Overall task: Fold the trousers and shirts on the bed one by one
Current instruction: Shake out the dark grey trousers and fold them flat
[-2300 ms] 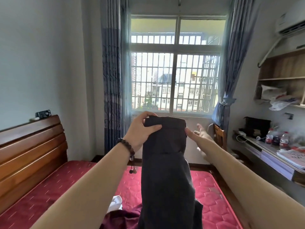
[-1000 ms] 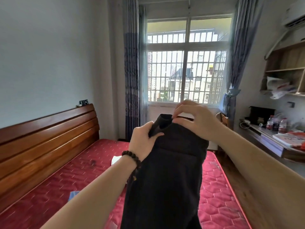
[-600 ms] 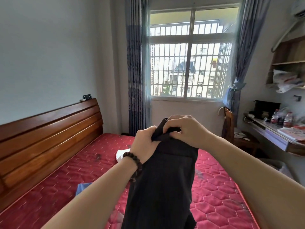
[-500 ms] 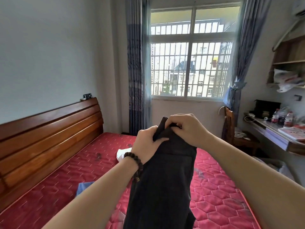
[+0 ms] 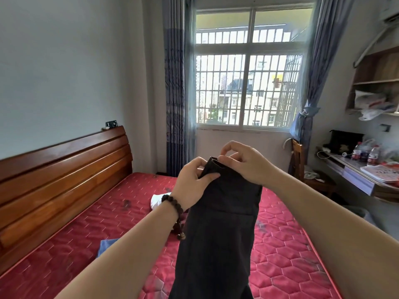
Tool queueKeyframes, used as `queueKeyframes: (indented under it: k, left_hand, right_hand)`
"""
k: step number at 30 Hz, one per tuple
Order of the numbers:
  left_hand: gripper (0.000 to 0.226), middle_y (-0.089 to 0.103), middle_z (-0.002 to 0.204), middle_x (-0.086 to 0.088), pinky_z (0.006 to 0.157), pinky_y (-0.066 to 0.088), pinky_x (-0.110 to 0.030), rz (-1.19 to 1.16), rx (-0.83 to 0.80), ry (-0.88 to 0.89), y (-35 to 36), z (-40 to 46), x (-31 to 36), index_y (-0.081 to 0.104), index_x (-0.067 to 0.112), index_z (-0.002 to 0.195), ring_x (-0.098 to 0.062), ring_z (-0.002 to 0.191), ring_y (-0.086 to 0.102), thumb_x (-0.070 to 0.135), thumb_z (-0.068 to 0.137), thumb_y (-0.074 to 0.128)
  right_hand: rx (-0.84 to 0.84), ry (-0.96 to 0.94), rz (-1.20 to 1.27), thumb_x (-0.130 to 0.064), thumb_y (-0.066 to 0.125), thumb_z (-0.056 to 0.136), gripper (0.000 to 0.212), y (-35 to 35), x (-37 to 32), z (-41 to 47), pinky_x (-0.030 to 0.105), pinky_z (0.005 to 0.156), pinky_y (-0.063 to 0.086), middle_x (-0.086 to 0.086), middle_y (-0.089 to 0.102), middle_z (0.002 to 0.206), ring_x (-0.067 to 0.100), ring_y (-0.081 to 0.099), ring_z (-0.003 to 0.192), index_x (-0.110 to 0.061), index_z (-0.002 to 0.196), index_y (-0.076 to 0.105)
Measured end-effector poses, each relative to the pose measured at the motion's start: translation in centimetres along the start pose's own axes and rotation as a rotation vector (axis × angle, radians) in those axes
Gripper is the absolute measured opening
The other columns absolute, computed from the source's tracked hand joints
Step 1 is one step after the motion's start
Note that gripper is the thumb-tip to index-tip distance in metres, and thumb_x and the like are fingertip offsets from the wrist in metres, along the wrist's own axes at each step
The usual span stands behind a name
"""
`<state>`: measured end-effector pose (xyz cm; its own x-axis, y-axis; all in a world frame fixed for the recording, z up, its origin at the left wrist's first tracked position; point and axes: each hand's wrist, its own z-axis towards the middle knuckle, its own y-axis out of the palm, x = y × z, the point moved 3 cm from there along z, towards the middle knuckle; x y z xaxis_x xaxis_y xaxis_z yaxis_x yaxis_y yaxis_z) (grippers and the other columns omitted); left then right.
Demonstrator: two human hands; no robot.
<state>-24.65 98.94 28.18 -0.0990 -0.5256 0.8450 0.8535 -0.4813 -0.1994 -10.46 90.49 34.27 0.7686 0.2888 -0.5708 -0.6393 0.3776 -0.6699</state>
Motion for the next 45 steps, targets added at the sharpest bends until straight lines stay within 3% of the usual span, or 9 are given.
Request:
queueKeyframes:
  k: [4,11,16,21,26,30,37,43,45]
  left_hand:
    - [0.011,0.073,0.081,-0.01,0.066,0.059,-0.038,-0.174,0.01,-0.034,-1.5,0.7,0.0,0.061,0.015,0.084,-0.025,0.074,0.07,0.011,0.084,0.071]
    - [0.023,0.074,0.097,-0.004,0.077,0.057,-0.03,-0.19,-0.195,-0.072,-1.5,1.1,0.5,0.074,0.02,0.095,-0.02,0.092,0.07,0.009,0.076,0.078]
    - [0.023,0.075,0.093,-0.005,0.079,0.059,-0.034,-0.203,-0.072,-0.001,-1.9,1.1,1.0,0.077,0.023,0.088,-0.019,0.088,0.071,0.008,0.071,0.079]
    - [0.024,0.075,0.091,-0.005,0.081,0.058,-0.037,-0.162,0.037,0.038,-2.1,1.0,1.2,0.076,0.021,0.088,-0.023,0.089,0.07,0.003,0.072,0.079]
    - [0.024,0.075,0.091,-0.003,0.081,0.058,-0.032,-0.256,0.079,0.032,-1.8,1.1,1.7,0.076,0.023,0.086,-0.017,0.087,0.07,0.009,0.067,0.081]
    - [0.023,0.075,0.091,-0.001,0.076,0.057,-0.027,-0.228,0.125,0.052,-2.1,0.8,1.8,0.075,0.024,0.088,-0.014,0.087,0.07,0.008,0.072,0.079]
    - [0.012,0.075,0.091,0.009,0.07,0.054,-0.017,-0.216,0.093,-0.054,-1.8,-0.2,1.0,0.071,0.025,0.089,-0.013,0.091,0.07,0.018,0.08,0.074]
    - [0.01,0.074,0.093,0.006,0.078,0.055,-0.027,-0.275,0.23,-0.003,0.0,0.4,2.8,0.071,0.023,0.091,-0.014,0.092,0.07,0.015,0.084,0.071]
    - [0.01,0.074,0.091,0.007,0.076,0.055,-0.026,-0.274,0.237,0.0,0.5,0.5,3.2,0.071,0.022,0.09,-0.013,0.091,0.07,0.014,0.085,0.071]
  right_hand:
    - [-0.202,0.049,-0.255,-0.032,0.077,0.079,0.022,-1.2,1.7,-0.5,0.027,0.064,0.047,0.005,0.066,0.074,0.008,0.056,0.064,-0.012,0.083,0.068]
    - [-0.069,-0.126,-0.312,-0.031,0.076,0.079,0.021,-0.8,1.4,-1.0,0.021,0.064,0.037,-0.013,0.056,0.065,0.0,0.051,0.065,-0.029,0.068,0.058]
    - [0.027,-0.068,-0.388,-0.038,0.083,0.068,0.029,-3.6,4.1,-2.7,0.028,0.107,0.025,-0.004,0.044,0.135,0.011,0.034,0.128,-0.018,0.087,0.075]
    - [0.119,0.069,0.023,-0.015,0.084,0.071,0.027,-4.1,6.1,-4.3,0.032,0.064,0.046,-0.014,0.059,0.072,0.006,0.053,0.066,-0.025,0.081,0.06]
    - [0.347,0.175,0.811,-0.016,0.09,0.06,0.076,-1.4,8.2,-6.0,0.035,0.078,0.057,0.008,0.072,0.105,0.025,0.068,0.1,-0.041,0.122,0.055]
    - [0.316,0.213,0.722,-0.03,0.091,0.05,0.046,0.2,8.3,-6.4,0.028,0.075,0.057,0.003,0.074,0.101,0.025,0.07,0.096,-0.027,0.093,0.076]
    - [0.471,0.104,0.766,-0.013,0.083,0.066,0.031,-1.1,6.9,-5.8,0.028,0.075,0.056,0.005,0.074,0.099,0.021,0.071,0.093,-0.02,0.095,0.074]
    - [-0.156,0.466,0.565,-0.022,0.088,0.06,0.045,0.7,10.7,-11.5,0.018,0.071,0.054,-0.007,0.074,0.101,0.01,0.07,0.094,-0.025,0.1,0.068]
    - [-0.094,0.506,0.46,-0.021,0.086,0.067,0.036,0.5,12.1,-13.0,0.016,0.07,0.054,-0.008,0.074,0.1,0.007,0.07,0.091,-0.026,0.098,0.07]
